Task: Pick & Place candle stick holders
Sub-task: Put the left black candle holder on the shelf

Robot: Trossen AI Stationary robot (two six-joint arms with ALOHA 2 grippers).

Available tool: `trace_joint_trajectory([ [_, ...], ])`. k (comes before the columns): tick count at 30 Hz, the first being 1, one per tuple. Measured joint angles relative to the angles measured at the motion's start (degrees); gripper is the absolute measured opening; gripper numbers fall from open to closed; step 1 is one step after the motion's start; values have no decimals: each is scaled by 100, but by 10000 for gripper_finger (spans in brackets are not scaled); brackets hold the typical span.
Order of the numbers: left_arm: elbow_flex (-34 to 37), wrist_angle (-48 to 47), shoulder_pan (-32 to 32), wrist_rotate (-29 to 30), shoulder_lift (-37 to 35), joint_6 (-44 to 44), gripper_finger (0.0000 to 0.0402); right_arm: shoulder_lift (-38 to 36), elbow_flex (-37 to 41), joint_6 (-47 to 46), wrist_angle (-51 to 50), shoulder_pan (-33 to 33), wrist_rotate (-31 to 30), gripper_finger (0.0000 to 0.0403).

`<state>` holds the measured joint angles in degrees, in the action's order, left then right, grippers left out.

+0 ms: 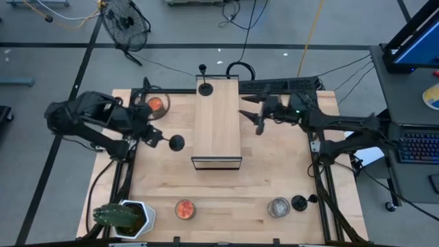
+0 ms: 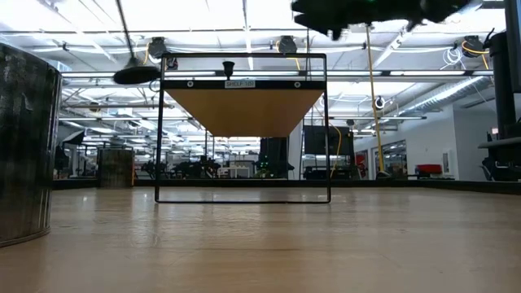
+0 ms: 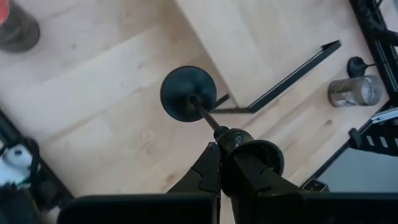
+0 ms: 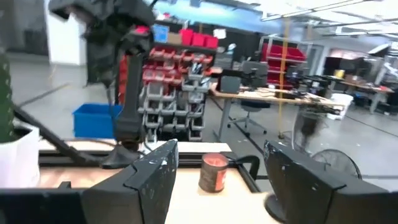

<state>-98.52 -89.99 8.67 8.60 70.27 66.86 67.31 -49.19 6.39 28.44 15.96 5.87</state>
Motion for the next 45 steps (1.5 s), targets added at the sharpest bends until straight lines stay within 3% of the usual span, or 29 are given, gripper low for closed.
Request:
trace_joint_trajectory([
  [10, -1289, 13, -490, 2, 887, -1030, 8, 1420, -1987, 957, -1440, -446, 20, 231],
  [16, -1906, 24, -801, -70, 1314, -1486, 8, 1906, -2610, 1422, -1502, -743, 75, 231],
  [24, -2203, 450, -1217, -449, 1729, -2141, 8, 2265, -2994, 1443, -1504, -913, 174, 231],
  [45, -2205, 1799, -1893, -1353, 2559, -3248, 8, 2267, -3036, 1229, -2057, -933, 165, 230],
])
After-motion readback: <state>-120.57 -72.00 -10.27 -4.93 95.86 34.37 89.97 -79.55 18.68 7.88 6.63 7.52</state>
